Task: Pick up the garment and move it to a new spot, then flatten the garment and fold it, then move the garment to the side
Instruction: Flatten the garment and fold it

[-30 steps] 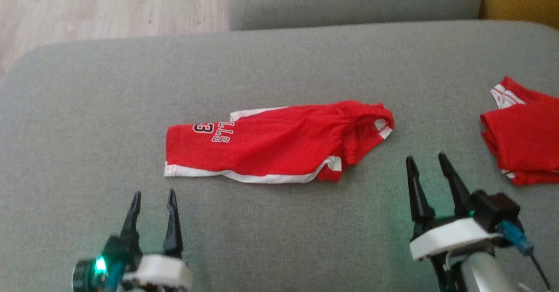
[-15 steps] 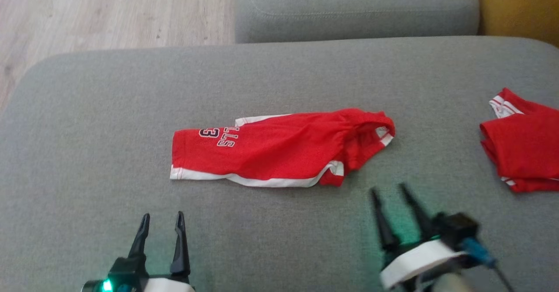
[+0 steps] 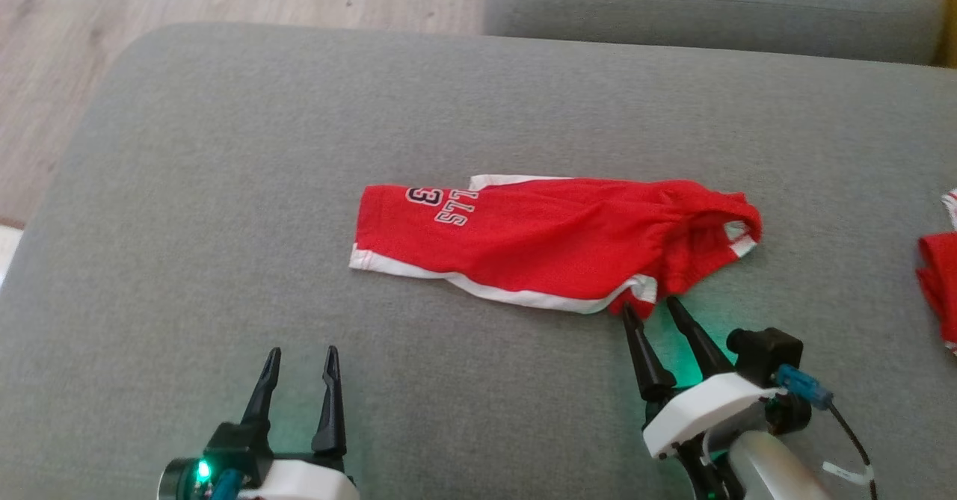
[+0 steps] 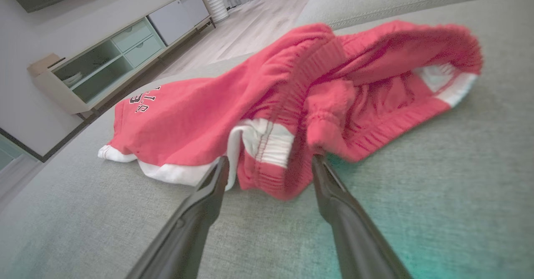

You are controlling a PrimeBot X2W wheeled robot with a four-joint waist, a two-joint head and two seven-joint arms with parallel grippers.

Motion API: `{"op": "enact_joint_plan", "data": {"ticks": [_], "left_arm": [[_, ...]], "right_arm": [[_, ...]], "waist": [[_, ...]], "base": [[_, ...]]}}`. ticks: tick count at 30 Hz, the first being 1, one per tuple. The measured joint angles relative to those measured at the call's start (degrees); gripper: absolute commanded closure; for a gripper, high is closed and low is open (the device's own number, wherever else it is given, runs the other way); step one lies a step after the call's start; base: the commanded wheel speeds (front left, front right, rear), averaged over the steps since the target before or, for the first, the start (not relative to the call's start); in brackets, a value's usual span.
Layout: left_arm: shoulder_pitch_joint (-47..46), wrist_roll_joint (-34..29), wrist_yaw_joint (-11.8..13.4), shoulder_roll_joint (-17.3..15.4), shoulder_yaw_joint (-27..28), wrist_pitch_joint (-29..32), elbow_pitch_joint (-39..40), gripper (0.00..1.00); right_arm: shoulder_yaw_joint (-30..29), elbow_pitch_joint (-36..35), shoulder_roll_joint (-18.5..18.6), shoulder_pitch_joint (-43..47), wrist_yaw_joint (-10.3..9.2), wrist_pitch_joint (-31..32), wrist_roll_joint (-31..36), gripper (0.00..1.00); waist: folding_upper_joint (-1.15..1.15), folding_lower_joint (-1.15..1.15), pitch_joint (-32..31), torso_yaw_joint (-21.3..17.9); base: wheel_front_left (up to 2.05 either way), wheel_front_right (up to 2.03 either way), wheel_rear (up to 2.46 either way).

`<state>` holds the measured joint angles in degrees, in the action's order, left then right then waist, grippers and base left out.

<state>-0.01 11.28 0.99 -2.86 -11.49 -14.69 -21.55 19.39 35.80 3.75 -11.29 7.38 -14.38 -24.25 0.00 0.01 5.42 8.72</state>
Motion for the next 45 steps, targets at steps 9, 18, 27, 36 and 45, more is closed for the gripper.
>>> {"op": "enact_joint_plan", "data": {"ticks": [9, 18, 27, 36, 45], "left_arm": [[0.0, 0.0, 0.0, 0.0, -0.4, 0.0, 0.0, 0.00], [-0.9, 0.7, 0.0, 0.0, -1.7, 0.0, 0.1, 0.00], [-1.0, 0.8, 0.0, 0.0, -1.7, 0.0, 0.1, 0.00], [-1.0, 0.9, 0.0, 0.0, -1.8, 0.0, 0.1, 0.00], [-1.7, 2.7, -2.0, 0.0, -3.1, 0.0, 0.0, 0.00]], "right_arm": [[2.6, 0.8, 0.7, -0.9, 0.00, 0.0, -6.0, 0.00], [4.9, -0.6, 2.0, -2.1, 0.00, 0.0, -12.6, 0.00], [8.1, -3.5, 4.2, -2.1, 0.00, 0.0, -18.3, 0.29], [8.1, -5.7, 6.4, -2.0, 0.00, 0.0, -20.5, 1.00], [4.7, -8.1, 8.5, 1.1, 0.00, 0.0, -19.0, 1.00]], "waist": [[0.00, 0.00, 0.8, 1.7], [0.00, 0.00, 1.6, 2.2], [0.00, 0.00, 2.6, 2.4], [0.00, 0.00, 2.6, 2.3], [0.00, -0.01, 2.3, 0.2]], "base": [[0.00, 0.00, 0.00], [0.00, 0.00, 0.00], [0.00, 0.00, 0.00], [0.00, 0.00, 0.00], [0.00, 0.00, 0.00]]}}
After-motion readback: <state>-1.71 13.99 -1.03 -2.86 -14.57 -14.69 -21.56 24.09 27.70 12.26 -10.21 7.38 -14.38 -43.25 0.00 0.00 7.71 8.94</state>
